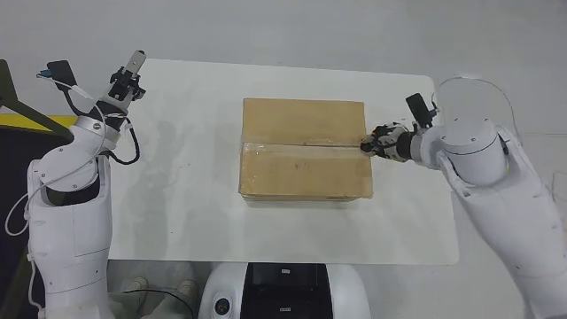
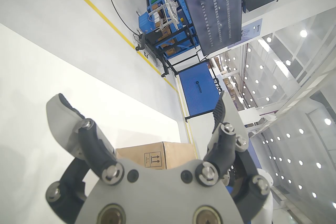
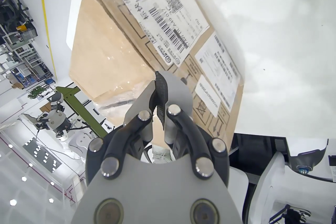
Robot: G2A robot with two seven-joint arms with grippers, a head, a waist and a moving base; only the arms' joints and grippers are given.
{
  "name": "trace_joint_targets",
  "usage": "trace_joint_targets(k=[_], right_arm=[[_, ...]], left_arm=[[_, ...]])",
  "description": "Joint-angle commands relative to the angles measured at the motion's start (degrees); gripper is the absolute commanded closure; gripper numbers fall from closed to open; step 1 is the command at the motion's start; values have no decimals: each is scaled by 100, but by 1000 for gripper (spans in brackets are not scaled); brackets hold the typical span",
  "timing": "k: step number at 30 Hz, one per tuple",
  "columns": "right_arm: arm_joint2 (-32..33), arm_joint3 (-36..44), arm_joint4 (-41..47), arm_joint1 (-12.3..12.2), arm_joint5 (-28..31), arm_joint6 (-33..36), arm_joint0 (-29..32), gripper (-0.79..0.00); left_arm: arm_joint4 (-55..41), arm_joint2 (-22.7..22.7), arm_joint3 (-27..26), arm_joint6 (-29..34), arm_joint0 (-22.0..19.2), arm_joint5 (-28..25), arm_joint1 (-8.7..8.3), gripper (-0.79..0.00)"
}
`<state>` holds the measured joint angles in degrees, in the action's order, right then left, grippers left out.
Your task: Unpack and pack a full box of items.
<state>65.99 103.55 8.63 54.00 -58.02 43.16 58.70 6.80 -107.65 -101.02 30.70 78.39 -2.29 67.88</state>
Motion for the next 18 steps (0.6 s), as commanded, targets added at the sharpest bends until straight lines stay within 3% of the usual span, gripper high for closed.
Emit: trace_joint_targets(k=[1,6,10,18], right_arm=[[172,91,-49,-55,2,-36,139,0],[633,646,110,-120,118,-286,496,0],[625,830,327,-86,611,-493,614,0],[-518,212,919,189,1515,-346,-85,0]], left_arm=[[0,0,0,0,0,0,0,-785],[0,0,0,0,0,0,0,-785],[0,0,0,0,0,0,0,-785],[0,0,0,0,0,0,0,-785]])
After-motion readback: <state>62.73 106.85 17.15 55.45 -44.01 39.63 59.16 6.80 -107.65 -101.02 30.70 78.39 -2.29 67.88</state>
